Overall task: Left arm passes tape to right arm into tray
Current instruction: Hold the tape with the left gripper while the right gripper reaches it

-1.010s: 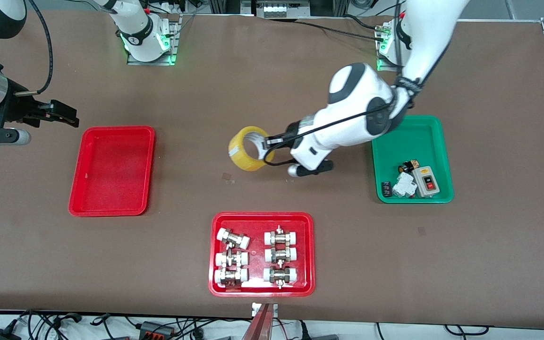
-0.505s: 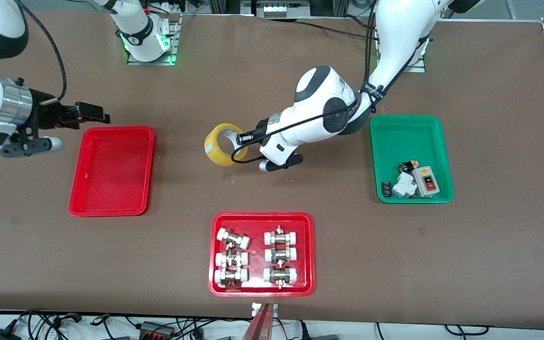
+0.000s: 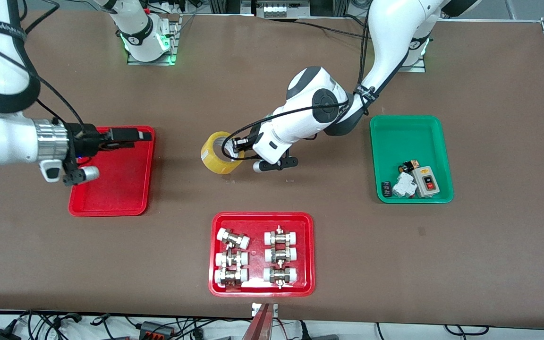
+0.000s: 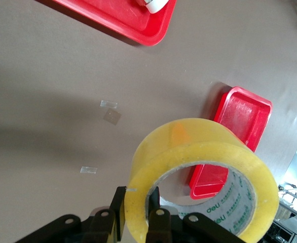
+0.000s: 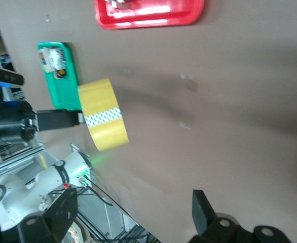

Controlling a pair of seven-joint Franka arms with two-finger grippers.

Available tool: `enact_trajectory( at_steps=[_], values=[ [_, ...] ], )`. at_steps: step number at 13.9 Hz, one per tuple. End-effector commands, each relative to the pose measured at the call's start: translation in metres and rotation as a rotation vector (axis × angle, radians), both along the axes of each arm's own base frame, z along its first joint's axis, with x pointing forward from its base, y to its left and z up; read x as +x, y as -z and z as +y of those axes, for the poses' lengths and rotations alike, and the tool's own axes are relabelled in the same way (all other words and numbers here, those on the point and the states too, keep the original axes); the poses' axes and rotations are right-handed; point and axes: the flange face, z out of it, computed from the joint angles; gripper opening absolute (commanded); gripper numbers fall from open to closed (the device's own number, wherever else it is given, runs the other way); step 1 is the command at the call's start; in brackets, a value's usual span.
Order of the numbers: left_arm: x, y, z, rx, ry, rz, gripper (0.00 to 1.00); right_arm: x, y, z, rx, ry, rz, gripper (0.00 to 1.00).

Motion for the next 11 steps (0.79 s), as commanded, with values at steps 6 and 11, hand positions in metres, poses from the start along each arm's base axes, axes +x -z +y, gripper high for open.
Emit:
enact_trajectory(
  at_steps=[6,11],
  values=[
    [0.001,-0.01,-0.016,-0.017,-0.099,-0.041,0.0,0.012,0.037,0.1,0.058,-0.007,-0.094,1.0],
    [0.002,-0.01,-0.014,-0.013,-0.104,-0.044,0.0,0.01,0.057,0.125,0.063,-0.06,-0.133,1.0]
  ],
)
